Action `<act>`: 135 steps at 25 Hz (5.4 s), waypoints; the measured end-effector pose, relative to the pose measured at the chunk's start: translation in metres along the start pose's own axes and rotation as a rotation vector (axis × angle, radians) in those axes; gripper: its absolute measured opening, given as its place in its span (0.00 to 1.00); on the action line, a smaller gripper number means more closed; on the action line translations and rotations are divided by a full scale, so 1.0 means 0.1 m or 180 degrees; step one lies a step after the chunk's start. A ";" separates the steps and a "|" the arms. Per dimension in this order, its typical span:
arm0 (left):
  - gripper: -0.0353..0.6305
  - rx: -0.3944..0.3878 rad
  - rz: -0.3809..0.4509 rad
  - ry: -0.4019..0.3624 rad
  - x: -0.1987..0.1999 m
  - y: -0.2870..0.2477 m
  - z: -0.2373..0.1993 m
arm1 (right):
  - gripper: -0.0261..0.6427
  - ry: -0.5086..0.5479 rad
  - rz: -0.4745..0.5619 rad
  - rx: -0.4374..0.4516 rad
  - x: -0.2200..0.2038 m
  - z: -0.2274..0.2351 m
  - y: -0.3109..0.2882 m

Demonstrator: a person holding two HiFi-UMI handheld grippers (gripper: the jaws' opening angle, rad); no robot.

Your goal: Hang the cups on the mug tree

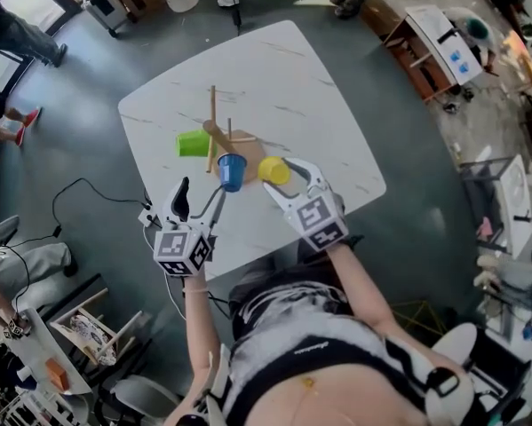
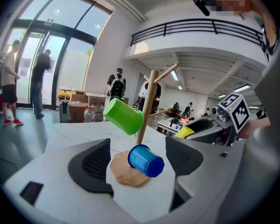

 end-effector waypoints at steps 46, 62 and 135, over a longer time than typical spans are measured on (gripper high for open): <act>0.62 0.0572 0.0214 0.0290 0.01 0.08 0.21 | 0.42 0.0336 0.0517 0.0757 0.80 0.30 -0.13; 0.62 0.0594 0.0181 0.0298 -0.06 0.12 0.23 | 0.42 0.0592 0.0342 0.0587 0.60 0.30 -0.25; 0.06 -0.0131 0.0327 -0.0201 0.30 0.28 0.38 | 0.04 0.0318 0.0718 0.0522 0.55 -0.09 0.12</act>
Point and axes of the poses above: the fingertips, and each gripper's own axes: y backward along the fingers, z to its right, x out of its top, the point moved 10 cm from there along y, backward along the fingers
